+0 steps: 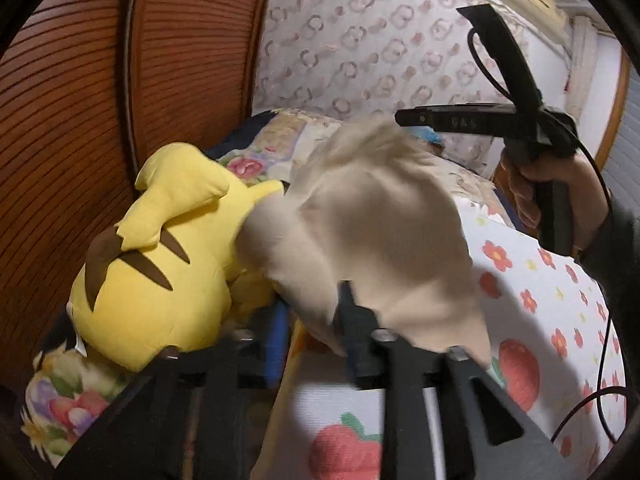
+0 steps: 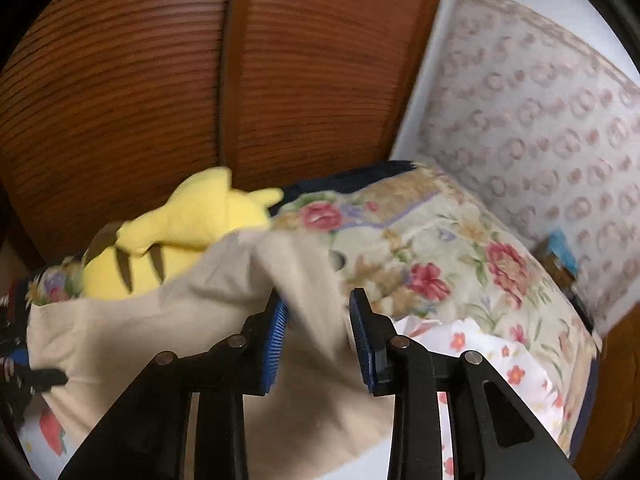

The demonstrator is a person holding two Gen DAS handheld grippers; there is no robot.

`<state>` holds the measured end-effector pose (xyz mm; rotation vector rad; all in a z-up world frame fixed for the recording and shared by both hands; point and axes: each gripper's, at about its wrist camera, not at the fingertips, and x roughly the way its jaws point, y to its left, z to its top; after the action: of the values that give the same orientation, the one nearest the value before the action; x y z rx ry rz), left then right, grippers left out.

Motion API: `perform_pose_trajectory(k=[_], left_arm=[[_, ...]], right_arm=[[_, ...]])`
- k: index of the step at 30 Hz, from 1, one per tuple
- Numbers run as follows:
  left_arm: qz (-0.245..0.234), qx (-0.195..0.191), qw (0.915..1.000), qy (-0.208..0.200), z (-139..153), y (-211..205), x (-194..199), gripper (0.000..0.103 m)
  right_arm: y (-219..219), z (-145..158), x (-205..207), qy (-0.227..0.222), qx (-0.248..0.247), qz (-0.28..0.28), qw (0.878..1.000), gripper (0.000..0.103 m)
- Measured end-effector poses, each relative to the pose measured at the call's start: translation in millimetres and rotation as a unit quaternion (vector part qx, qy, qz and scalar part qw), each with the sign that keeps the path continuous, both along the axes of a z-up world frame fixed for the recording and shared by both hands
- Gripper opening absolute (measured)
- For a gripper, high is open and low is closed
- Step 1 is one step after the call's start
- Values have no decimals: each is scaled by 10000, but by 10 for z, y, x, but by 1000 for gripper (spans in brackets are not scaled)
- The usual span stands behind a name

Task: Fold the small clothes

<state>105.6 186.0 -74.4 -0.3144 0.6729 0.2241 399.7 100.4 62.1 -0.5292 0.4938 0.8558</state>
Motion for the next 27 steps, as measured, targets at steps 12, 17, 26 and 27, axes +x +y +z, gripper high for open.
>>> perform_pose_trajectory(k=[12,17,26,27], left_arm=[[-291,586,9965,-517,439,-209,-114,81],[-572,650,9940,-661,558,-446,-117,81],[-1113,699,9873,-888,733,-1042,-152,81],[-1166,673,9866,-924,757,-1100,-169,81]], right_arm=[[-1000,-6,-335,461,816,-645,9935,37],[-1562,-50,-903,437,989,-906,9900,37],[-2326,-49,-1769,416,1510,-1201,9803,55],[-2415,-46,-1880,349,1526,-1308,9790,58]])
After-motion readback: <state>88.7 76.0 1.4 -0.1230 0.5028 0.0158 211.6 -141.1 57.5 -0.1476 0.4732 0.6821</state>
